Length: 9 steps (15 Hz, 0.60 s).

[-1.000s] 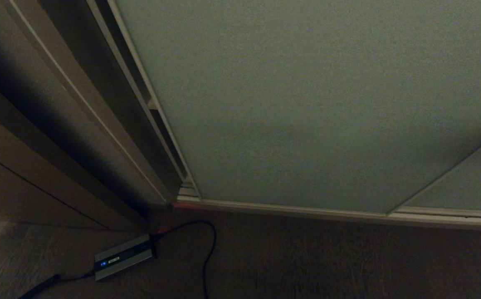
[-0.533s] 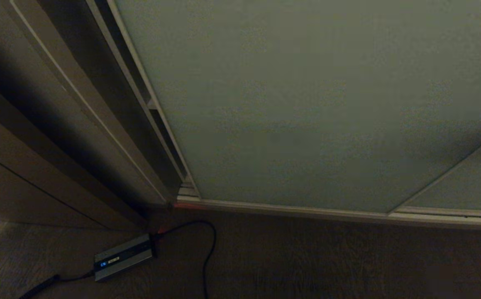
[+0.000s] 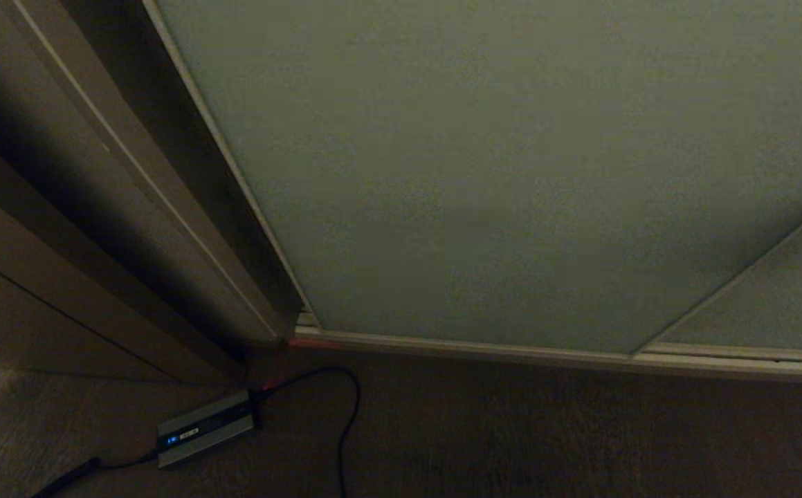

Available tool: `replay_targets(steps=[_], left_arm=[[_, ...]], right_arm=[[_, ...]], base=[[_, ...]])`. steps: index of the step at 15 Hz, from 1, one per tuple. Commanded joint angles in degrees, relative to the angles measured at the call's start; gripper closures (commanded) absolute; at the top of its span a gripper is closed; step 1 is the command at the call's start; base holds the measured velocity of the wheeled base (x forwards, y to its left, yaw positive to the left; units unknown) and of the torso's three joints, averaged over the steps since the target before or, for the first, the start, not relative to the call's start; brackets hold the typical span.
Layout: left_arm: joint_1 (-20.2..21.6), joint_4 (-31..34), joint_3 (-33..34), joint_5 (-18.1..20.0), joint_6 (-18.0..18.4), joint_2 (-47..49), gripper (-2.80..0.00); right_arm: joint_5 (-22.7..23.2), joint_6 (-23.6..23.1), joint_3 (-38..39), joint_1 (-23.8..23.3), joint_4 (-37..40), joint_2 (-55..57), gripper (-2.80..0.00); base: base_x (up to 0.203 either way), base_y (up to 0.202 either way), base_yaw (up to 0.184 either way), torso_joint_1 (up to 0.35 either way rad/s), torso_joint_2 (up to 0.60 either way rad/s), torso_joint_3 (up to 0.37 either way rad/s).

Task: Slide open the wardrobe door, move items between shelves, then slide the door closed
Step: Close the door

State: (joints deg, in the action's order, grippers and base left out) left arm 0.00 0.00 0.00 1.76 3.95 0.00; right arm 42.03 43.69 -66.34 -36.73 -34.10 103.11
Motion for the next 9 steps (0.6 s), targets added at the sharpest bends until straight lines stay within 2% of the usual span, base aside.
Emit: replay_targets(steps=[1, 7, 9], left_arm=[[0.0, 0.0, 0.0, 0.0, 0.0, 0.09, 0.0], [0.0, 0.0, 0.0, 0.0, 0.0, 0.09, 0.0], [0.0, 0.0, 0.0, 0.0, 0.0, 0.09, 0.0]], right_arm=[[0.24, 0.17, 1.98, 0.43, -0.18, -3.02, 0.0], [0.31, -0.53, 8.4, 2.0, -0.15, -7.77, 0.0], [0.23, -5.17, 9.7, 2.01, -0.1, -8.09, 0.0]], base=[[0.0, 0.0, 0.0, 0.0, 0.0, 0.0], [0.0, 0.0, 0.0, 0.0, 0.0, 0.0], [0.0, 0.0, 0.0, 0.0, 0.0, 0.0]])
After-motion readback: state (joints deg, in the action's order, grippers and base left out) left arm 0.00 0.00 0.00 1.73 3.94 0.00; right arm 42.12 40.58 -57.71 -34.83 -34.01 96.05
